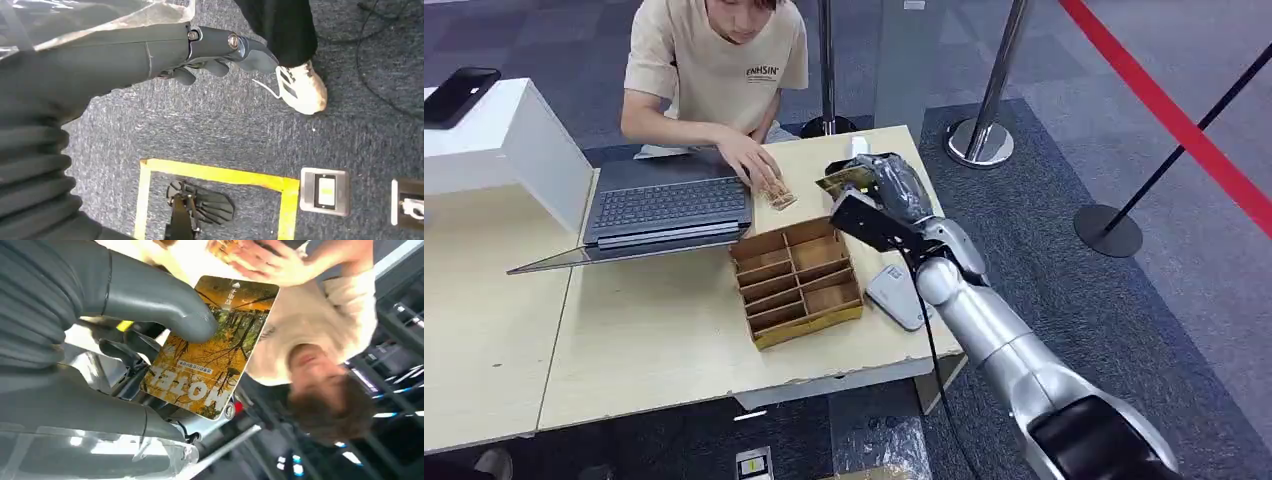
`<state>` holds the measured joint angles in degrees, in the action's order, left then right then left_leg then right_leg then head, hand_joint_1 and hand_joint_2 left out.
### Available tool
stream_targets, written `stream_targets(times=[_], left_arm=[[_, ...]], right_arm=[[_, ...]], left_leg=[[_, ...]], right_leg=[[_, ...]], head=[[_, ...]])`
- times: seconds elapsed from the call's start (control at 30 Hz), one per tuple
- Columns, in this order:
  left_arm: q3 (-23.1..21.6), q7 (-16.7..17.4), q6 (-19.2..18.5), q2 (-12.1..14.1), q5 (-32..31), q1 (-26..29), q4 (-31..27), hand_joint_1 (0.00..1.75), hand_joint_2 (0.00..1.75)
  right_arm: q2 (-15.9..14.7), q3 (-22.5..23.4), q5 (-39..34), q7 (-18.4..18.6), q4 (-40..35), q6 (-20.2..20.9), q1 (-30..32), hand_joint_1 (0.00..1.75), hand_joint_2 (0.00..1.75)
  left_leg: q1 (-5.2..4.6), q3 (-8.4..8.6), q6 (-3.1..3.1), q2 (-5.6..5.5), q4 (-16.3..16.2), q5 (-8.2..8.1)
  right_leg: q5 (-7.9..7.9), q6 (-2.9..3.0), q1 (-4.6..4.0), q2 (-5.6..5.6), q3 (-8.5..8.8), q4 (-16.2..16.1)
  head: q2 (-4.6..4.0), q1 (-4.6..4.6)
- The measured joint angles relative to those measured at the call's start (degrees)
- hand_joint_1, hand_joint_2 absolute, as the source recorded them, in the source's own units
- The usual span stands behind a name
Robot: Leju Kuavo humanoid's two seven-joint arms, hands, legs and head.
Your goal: Pass the card to the sensor for recognition and then transmit it.
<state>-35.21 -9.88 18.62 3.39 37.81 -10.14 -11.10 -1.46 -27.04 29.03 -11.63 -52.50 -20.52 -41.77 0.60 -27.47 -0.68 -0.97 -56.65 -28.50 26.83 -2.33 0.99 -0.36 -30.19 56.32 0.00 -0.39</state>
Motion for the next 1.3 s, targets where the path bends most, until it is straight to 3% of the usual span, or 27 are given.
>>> stream_targets(times=[0.2,0.37,0.57,0.67,0.9,1.3], left_arm=[[0.46,-2.16,0.57,0.04,2.93,1.51,0.02,0.0,0.0],[1.29,-3.34,0.66,0.22,4.81,2.92,0.02,0.0,0.0],[2.27,-2.71,1.03,0.59,5.6,3.49,0.04,0.0,0.0],[2.45,-0.57,1.4,1.38,5.23,3.44,0.04,0.0,0.0],[2.49,-0.5,1.38,2.43,5.09,3.4,0.09,0.0,0.0],[2.49,-0.57,1.38,2.6,5.47,3.3,0.09,0.0,0.0]], right_arm=[[-4.33,3.95,-7.99,5.12,-2.54,1.23,6.1,1.75,1.75],[-8.6,8.62,-14.53,6.71,-2.67,3.21,12.42,1.75,1.75],[-11.96,12.35,-16.33,7.66,-1.4,6.76,17.88,1.75,1.75],[-12.29,12.39,-16.31,8.55,-0.15,8.66,20.47,1.75,1.75],[-11.94,12.15,-16.4,8.51,3.67,13.48,21.13,1.75,1.75],[-11.0,11.46,-17.03,12.26,2.32,15.13,20.07,1.75,1.75]], left_leg=[[-0.02,-0.02,0.01,-0.01,-0.01,-0.02],[-0.03,-0.05,0.02,-0.02,-0.01,-0.04],[0.01,-0.04,0.02,-0.03,-0.01,-0.04],[0.04,-0.05,0.01,-0.03,0.0,-0.04],[0.06,0.03,0.0,0.02,0.0,-0.02],[0.03,0.21,0.01,0.13,0.0,0.02]], right_leg=[[0.0,0.0,0.01,0.0,0.03,-0.08],[0.0,-0.01,0.01,-0.01,0.01,-0.11],[0.0,0.0,-0.01,0.0,0.01,-0.11],[0.0,0.0,-0.05,0.0,0.01,-0.08],[0.0,0.0,-0.07,0.06,0.08,-0.05],[-0.09,0.0,-0.04,0.12,0.27,-0.06]], head=[[0.0,0.04],[0.0,0.02],[0.0,0.02],[0.0,0.02],[0.0,0.04],[0.0,0.02]])
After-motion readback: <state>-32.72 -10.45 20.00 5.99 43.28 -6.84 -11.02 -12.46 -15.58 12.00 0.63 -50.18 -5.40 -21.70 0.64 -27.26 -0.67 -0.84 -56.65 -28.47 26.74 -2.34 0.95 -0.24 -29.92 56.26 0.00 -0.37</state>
